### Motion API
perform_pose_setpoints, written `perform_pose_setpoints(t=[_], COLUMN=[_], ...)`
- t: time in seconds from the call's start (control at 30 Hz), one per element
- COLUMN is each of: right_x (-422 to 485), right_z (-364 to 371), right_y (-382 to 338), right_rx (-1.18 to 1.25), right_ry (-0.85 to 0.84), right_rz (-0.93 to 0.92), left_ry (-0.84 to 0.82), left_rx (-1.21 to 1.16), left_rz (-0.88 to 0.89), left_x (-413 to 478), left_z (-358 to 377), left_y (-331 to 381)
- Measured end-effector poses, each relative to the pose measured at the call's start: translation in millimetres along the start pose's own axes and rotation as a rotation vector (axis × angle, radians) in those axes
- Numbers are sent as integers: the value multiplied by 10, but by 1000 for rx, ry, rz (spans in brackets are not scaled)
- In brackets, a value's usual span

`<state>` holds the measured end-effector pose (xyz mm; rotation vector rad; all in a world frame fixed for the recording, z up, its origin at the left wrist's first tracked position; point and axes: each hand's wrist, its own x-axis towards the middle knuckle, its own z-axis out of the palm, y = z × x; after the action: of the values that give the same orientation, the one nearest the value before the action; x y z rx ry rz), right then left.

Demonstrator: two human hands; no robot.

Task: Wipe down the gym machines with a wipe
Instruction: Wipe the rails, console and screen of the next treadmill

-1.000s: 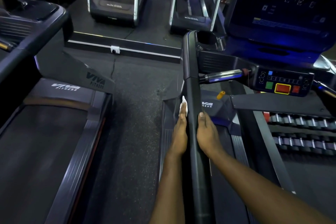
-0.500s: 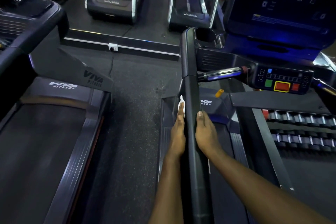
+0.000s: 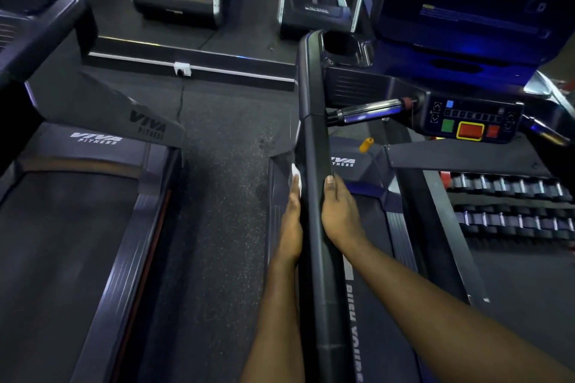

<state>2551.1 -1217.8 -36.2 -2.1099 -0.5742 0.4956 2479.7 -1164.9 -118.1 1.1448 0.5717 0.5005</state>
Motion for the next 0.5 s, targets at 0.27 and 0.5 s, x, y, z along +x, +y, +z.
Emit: perform_pose_setpoints(t=[0.27,0.5], right_x=[-32,-7], right_z=[-23,-1], right_y=[-53,-8], right_rx=[-15,-9], right_ry=[0,7], right_rz=[3,-9], left_ry=[39,58], left_rx=[7,-68], left_rz=[39,21], left_x=[216,161], left_z=[-1,165], left_y=[208,702])
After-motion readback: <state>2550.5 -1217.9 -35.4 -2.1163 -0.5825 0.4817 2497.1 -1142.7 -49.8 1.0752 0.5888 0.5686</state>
